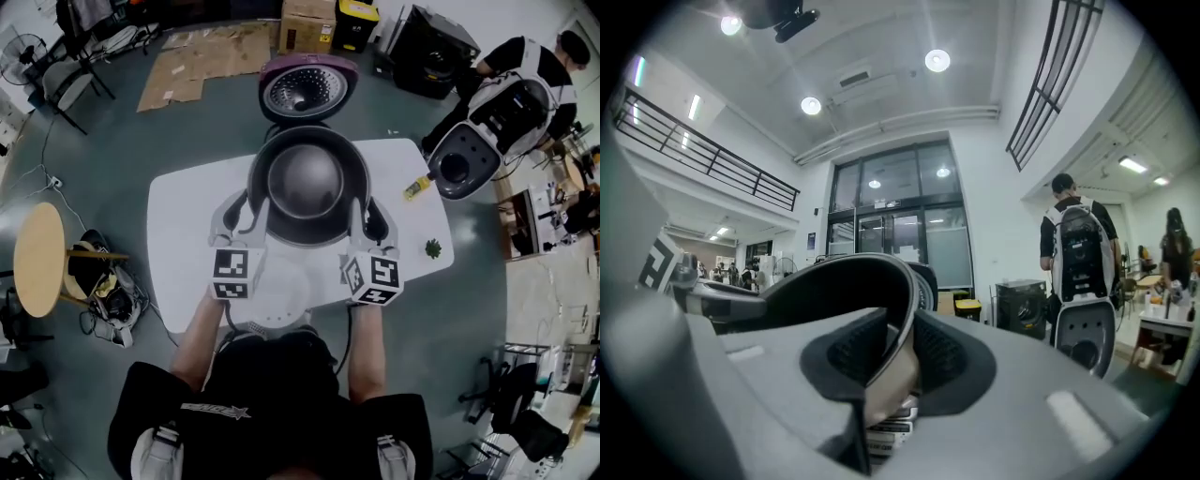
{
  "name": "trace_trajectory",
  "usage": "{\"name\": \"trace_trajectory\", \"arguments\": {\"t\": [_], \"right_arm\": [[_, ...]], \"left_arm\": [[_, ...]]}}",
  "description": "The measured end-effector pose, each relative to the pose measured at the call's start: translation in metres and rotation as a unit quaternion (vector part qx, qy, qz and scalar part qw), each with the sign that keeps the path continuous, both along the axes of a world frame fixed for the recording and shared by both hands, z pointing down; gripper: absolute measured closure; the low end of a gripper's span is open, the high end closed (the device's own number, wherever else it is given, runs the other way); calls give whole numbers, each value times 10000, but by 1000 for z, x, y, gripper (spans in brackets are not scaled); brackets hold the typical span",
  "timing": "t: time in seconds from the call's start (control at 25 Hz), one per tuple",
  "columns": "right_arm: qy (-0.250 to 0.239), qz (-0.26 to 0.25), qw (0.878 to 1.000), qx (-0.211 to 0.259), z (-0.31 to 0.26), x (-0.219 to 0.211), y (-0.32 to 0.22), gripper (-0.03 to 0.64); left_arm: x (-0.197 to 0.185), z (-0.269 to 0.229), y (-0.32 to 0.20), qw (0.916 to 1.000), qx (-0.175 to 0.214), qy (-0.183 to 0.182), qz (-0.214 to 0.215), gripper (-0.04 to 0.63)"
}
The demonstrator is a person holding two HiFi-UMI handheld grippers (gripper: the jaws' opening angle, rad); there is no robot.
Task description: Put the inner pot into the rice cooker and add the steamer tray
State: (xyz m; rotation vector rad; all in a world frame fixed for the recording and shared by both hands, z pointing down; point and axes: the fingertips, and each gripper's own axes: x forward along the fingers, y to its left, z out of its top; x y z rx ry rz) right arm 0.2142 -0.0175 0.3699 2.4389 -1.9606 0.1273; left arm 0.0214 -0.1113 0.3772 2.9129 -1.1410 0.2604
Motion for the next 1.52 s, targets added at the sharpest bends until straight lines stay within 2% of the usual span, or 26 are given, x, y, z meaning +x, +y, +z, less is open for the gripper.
{"name": "trace_trajectory", "arguments": {"t": [0.76,0.88,1.16,1.52], "right_arm": [[-165,-786,9966,-186,23,75,-70,525],[-179,-870,9958,-230,26,82,-81,525],[-277,-1012,9937,-384,46,100,-101,525],[-432,-1140,9903,-664,72,107,-124,525]], "left_arm": [[61,19,-37,9966,-167,-148,-788,451],[67,28,-44,9955,-320,-208,-872,451],[85,43,-59,9933,-410,-345,-1024,449],[90,67,-77,9895,-652,-546,-1173,449]]}}
